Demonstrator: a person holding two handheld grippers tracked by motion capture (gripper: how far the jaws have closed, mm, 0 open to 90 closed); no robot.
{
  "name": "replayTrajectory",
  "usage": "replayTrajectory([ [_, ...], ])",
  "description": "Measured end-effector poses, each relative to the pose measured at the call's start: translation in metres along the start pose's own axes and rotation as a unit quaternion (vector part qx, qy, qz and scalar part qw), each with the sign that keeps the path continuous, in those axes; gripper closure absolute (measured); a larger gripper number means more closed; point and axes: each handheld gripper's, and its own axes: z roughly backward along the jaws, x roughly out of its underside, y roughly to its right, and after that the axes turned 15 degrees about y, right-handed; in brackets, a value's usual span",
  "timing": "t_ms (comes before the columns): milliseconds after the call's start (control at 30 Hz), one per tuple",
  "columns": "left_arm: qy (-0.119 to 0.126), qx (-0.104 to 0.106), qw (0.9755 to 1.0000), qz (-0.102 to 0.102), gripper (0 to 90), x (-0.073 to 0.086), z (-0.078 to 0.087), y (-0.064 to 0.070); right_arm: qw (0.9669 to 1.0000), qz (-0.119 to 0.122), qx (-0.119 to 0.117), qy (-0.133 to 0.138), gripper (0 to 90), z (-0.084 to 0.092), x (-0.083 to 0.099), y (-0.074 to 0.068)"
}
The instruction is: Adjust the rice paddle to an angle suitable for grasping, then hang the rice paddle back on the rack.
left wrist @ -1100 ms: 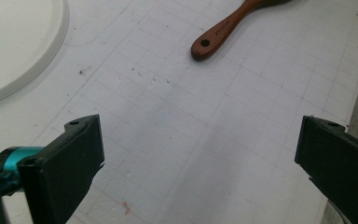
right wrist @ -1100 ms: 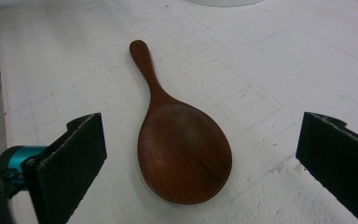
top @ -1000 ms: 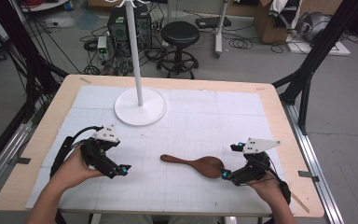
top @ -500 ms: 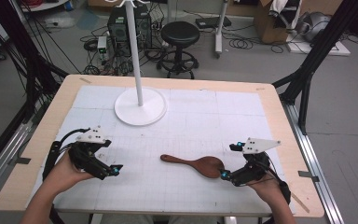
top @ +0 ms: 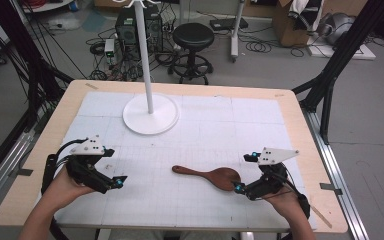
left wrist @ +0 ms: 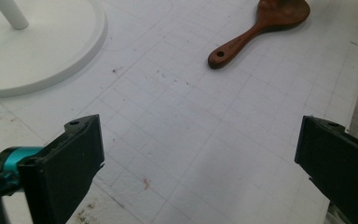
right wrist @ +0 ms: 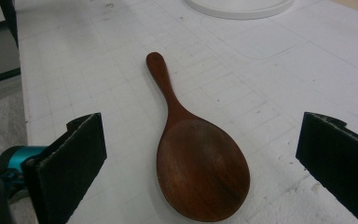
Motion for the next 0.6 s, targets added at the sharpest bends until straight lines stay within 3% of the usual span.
replayTrajectory([
  [600,0.018,-0.012,0.9998,-0.002,1.8,0.0046,0.0020,-0.0031,1.0000,0.003,-0.008,0.003,0.9,0.0016,-0.0012,-0.0001],
])
